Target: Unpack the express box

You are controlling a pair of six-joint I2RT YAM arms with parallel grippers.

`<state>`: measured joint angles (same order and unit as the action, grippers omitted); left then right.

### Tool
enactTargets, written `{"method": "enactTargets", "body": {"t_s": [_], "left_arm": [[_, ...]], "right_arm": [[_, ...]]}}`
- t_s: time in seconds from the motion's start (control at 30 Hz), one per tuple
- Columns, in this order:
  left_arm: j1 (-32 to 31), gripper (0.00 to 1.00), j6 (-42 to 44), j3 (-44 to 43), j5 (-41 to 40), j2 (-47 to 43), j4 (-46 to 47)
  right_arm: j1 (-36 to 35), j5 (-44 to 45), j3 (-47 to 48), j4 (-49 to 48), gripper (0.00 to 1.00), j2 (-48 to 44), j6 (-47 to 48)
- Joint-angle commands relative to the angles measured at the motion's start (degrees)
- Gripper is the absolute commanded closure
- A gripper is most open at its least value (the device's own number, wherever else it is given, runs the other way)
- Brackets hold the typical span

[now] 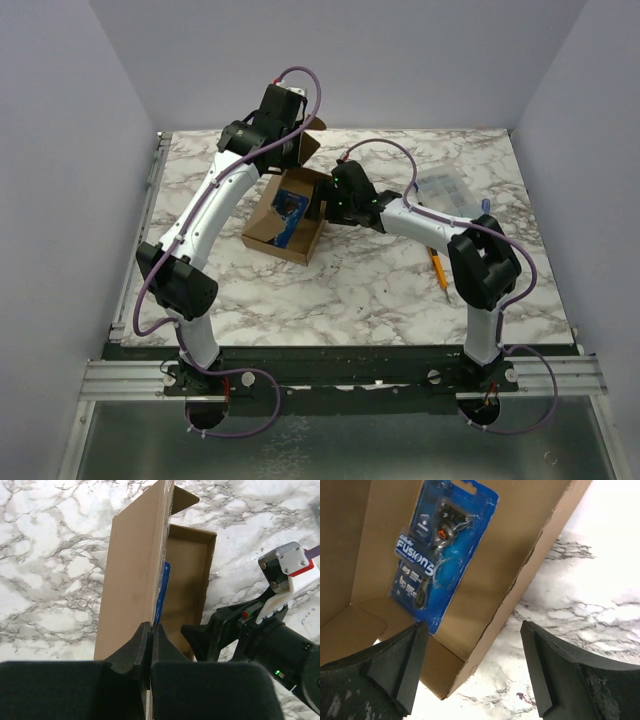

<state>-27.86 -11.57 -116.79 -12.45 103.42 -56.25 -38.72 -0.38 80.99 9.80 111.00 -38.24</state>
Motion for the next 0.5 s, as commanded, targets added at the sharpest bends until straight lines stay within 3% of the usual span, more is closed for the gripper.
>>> {"method": "enactTargets", "body": {"t_s": [0.0, 0.13, 0.47], "left_arm": [[0.0, 1.0, -3.12, -2.41, 4.56, -2.44, 0.77], [0.04, 1.0, -3.34, -3.98, 4.44, -1.98, 0.4], [1.24, 1.0, -0.05, -10.79, 1.52, 1.46, -3.61]], "right_arm": [[-1.15, 8.95, 1.95, 7.13, 0.18, 1.79, -0.94], [-1.83, 14.74, -0.23, 7.21, 0.2, 1.72, 0.09], [-1.81, 16.37, 1.29, 8.08, 0.43, 5.55, 2.12]]}}
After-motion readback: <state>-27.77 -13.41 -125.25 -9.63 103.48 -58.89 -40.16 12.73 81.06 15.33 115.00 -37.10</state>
